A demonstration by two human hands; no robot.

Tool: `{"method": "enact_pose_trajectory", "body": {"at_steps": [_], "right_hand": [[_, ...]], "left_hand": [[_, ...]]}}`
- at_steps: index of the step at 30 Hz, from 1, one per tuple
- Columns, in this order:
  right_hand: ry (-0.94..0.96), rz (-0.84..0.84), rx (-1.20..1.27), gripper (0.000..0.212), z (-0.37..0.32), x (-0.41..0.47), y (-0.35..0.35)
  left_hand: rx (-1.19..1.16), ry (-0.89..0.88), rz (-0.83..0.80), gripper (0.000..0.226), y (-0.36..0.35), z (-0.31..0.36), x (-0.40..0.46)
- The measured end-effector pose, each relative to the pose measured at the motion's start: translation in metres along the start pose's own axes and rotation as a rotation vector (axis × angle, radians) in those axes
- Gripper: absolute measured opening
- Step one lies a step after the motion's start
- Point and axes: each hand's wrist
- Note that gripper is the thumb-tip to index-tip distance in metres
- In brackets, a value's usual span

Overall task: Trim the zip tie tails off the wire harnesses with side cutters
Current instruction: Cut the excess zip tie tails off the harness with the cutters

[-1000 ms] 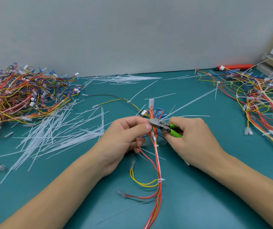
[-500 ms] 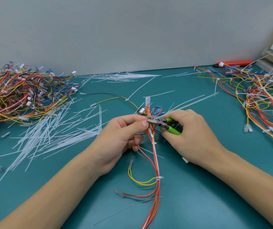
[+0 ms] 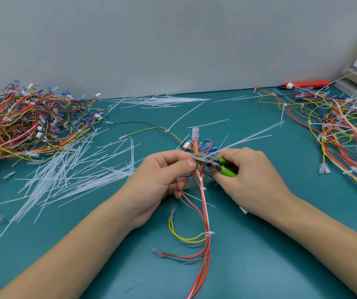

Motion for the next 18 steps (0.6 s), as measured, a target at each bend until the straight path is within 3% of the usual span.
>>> {"method": "enact_pose_trajectory", "body": {"at_steps": [11, 18], "right_hand": [[-0.011, -0.011, 0.034, 0.029, 0.0016, -0.0012, -0.0025], [-0.006, -0.01, 0.05, 0.021, -0.0026, 0.0015, 0.0017]], "left_hand": [[0.002, -0.003, 0.006, 0.011, 0.0005, 0.0, -0.0005], [-0.023, 0.011, 0.009, 0.012, 0.0019, 0.0001, 0.0002]]}}
Point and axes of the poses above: each hand's wrist, its own x-axis towards the middle knuckle, its own y-axis out of the back of the hand, z = x × y, and after that the axes turned 2 degrees about -x, right-handed
